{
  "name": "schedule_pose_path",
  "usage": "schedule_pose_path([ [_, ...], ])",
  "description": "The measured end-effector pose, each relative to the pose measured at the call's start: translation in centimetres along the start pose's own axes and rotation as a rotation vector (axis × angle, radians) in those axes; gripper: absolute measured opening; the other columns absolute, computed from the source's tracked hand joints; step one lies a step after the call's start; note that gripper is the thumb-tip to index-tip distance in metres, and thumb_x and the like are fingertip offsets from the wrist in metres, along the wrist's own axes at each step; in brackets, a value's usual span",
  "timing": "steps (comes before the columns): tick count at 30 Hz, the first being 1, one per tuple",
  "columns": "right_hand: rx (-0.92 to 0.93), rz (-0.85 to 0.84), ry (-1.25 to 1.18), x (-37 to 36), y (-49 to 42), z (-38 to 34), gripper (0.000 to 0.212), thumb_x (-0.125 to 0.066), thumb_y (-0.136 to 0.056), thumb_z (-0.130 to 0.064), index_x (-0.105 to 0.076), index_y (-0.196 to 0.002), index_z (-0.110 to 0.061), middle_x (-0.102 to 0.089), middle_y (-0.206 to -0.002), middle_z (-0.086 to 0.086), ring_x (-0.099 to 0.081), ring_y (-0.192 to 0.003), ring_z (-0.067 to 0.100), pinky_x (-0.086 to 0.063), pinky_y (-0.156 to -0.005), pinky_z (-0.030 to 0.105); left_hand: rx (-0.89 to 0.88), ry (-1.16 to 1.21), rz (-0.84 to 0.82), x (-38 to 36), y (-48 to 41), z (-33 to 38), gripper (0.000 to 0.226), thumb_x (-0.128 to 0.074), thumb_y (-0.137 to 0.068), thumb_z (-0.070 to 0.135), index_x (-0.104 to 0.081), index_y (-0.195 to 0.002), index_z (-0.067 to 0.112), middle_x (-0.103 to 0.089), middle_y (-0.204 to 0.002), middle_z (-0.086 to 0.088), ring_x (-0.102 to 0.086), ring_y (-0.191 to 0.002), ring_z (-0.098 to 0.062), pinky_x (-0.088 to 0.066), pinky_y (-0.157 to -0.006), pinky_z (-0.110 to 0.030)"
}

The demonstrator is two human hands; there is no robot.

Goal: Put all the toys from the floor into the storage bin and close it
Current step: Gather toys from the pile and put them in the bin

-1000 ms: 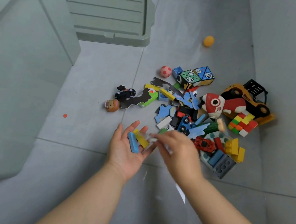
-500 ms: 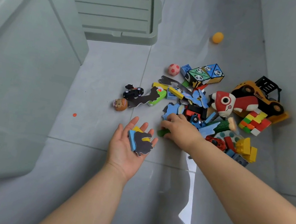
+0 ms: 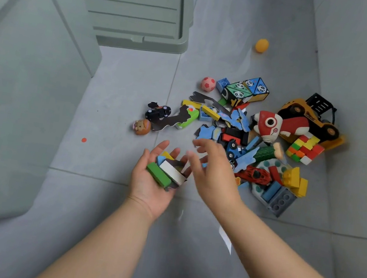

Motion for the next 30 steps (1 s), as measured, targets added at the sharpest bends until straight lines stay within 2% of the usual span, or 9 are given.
schedule_pose_path([
  [4,0.131,-0.142,0.652,-0.4,-1.5,5.5,0.046,-0.055,-0.084,-0.007,-0.05,-0.128,-0.016,-0.053,-0.128,0.005,-0.046,-0.116,0.028,-0.037,-0.093,0.036,0.001,-0.022,0.019,0.6,0.4,0.1,0.042,-0.029,-0.099,0.043,-0.063,-0.109,0.019,-0.062,-0.111,-0.01,-0.062,-0.098,-0.029,-0.051,-0.079,-0.044],
  [7,0.17,-0.168,0.807,-1.7,-1.7,6.8,0.032,-0.083,-0.054,-0.013,-0.071,-0.084,-0.016,-0.068,-0.08,0.001,-0.06,-0.078,0.025,-0.042,-0.078,0.031,0.005,-0.049,0.029,0.9,0.5,0.3,0.045,-0.027,-0.099,0.045,-0.061,-0.116,0.022,-0.061,-0.115,-0.01,-0.061,-0.102,-0.03,-0.051,-0.08,-0.044],
  [9,0.14,-0.095,0.69,-1.3,-1.8,6.2,0.023,-0.075,-0.07,-0.02,-0.07,-0.092,-0.015,-0.068,-0.086,0.002,-0.057,-0.086,0.026,-0.038,-0.086,0.034,0.011,-0.055,0.017,0.7,0.6,0.1,0.046,-0.027,-0.098,0.047,-0.06,-0.119,0.023,-0.06,-0.117,-0.01,-0.061,-0.103,-0.03,-0.05,-0.08,-0.044],
  [13,-0.154,0.09,-0.088,1.1,0.6,3.4,0.023,-0.068,-0.081,-0.026,-0.064,-0.102,-0.018,-0.063,-0.087,-0.007,-0.056,-0.084,0.008,-0.042,-0.077,0.02,0.018,-0.039,-0.018,0.4,0.5,-0.2,0.049,-0.033,-0.094,0.054,-0.059,-0.122,0.024,-0.058,-0.119,-0.012,-0.063,-0.093,-0.029,-0.05,-0.08,-0.044],
  [17,-0.026,0.056,-0.085,0.3,2.8,0.0,0.037,-0.067,-0.078,-0.044,-0.062,-0.11,-0.025,-0.056,-0.096,-0.01,-0.051,-0.094,0.007,-0.042,-0.085,0.023,0.043,-0.057,-0.03,0.3,0.5,-0.8,0.045,-0.04,-0.09,0.056,-0.065,-0.11,0.025,-0.062,-0.113,-0.008,-0.064,-0.098,-0.027,-0.05,-0.077,-0.041],
  [20,-0.099,0.202,0.22,3.9,1.2,4.4,0.058,-0.055,-0.084,-0.05,-0.04,-0.135,-0.026,-0.037,-0.134,0.009,-0.034,-0.124,0.024,-0.035,-0.102,0.038,0.029,-0.044,-0.018,0.3,0.6,-1.0,0.036,-0.041,-0.093,0.048,-0.063,-0.103,0.021,-0.061,-0.107,-0.008,-0.061,-0.097,-0.027,-0.05,-0.077,-0.043],
  [23,-0.227,-0.041,0.681,2.7,-0.2,9.6,0.08,-0.045,-0.085,-0.061,-0.002,-0.146,-0.033,-0.004,-0.154,0.014,-0.015,-0.136,0.039,-0.028,-0.106,0.049,0.037,-0.064,-0.013,0.3,0.8,-1.0,0.035,-0.04,-0.095,0.046,-0.062,-0.103,0.021,-0.061,-0.109,-0.009,-0.061,-0.101,-0.028,-0.05,-0.08,-0.045],
  [25,-0.171,-0.134,0.838,0.7,-0.7,10.9,0.078,-0.035,-0.087,-0.064,0.007,-0.146,-0.033,0.001,-0.155,0.012,-0.011,-0.138,0.041,-0.024,-0.106,0.053,0.034,-0.071,-0.001,0.4,0.8,-0.9,0.035,-0.038,-0.096,0.046,-0.062,-0.104,0.021,-0.06,-0.109,-0.01,-0.06,-0.102,-0.029,-0.05,-0.079,-0.044],
  [30,-0.1,-0.005,0.826,1.2,-2.0,11.4,0.046,-0.046,-0.091,-0.043,-0.039,-0.134,-0.028,-0.034,-0.144,0.013,-0.026,-0.129,0.044,-0.022,-0.103,0.059,0.043,-0.11,0.011,0.2,1.2,-1.5,0.036,-0.038,-0.096,0.045,-0.062,-0.108,0.021,-0.06,-0.113,-0.01,-0.061,-0.101,-0.029,-0.051,-0.078,-0.044],
])
Point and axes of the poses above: each hand's wrist, its own y-axis away from the middle knuckle, its own x-axis out of the back of the hand, z = x × y, the point moved 10 cm from there along -y, towards the middle knuckle
